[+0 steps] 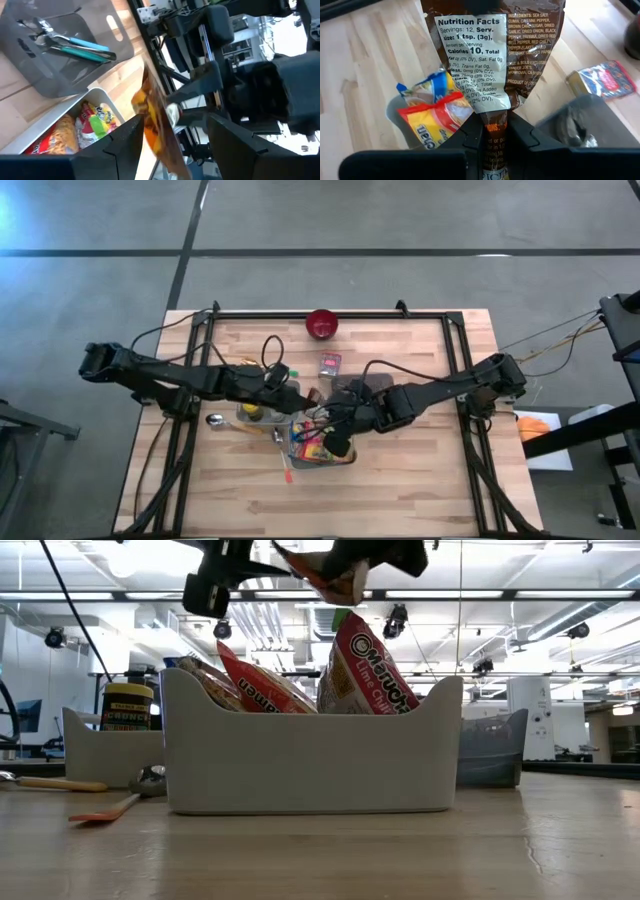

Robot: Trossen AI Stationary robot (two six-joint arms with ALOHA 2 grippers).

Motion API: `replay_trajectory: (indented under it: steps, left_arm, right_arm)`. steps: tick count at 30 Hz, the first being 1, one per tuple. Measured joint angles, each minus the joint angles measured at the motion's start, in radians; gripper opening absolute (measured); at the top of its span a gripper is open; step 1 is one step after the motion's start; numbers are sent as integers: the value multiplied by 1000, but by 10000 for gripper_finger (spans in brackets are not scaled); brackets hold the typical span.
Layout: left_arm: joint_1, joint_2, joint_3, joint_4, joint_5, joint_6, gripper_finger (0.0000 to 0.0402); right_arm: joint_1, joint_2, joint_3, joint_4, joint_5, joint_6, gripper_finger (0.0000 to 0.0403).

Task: Pick & Place Food Item
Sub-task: Put the orange seasoning bag into the top gray bin

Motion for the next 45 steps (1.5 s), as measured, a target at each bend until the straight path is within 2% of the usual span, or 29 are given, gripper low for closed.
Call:
replay_trajectory:
  steps: [5, 8, 11, 15, 16, 20, 32, 39, 45]
  left_arm:
    - [0, 7, 0, -4, 6, 20, 214]
    - [0, 10, 0, -7, 13, 52, 187]
    - [-1, 10, 0, -8, 30, 106, 129]
    - [-1, 10, 0, -9, 43, 158, 26]
    - [-1, 10, 0, -8, 46, 166, 14]
    - [-3, 10, 0, 0, 53, 197, 4]
    - [-4, -40, 0, -15, 71, 260, 1]
    - [5, -150, 0, -157, 64, 341, 0]
    - [5, -244, 0, -384, 64, 446, 0]
  right_arm:
    - [0, 28, 22, 23, -8, -18, 36]
    - [1, 30, 30, 30, -7, -35, 36]
    - [1, 26, 32, 31, 1, -35, 36]
    - [1, 26, 32, 30, 1, -36, 36]
    - [2, 26, 32, 30, 1, -36, 36]
    - [4, 26, 32, 32, 4, -36, 49]
    - [3, 20, 32, 43, 5, -13, 165]
    - [3, -11, 33, 38, 7, 18, 201]
    - [3, -45, 34, 27, 11, 27, 207]
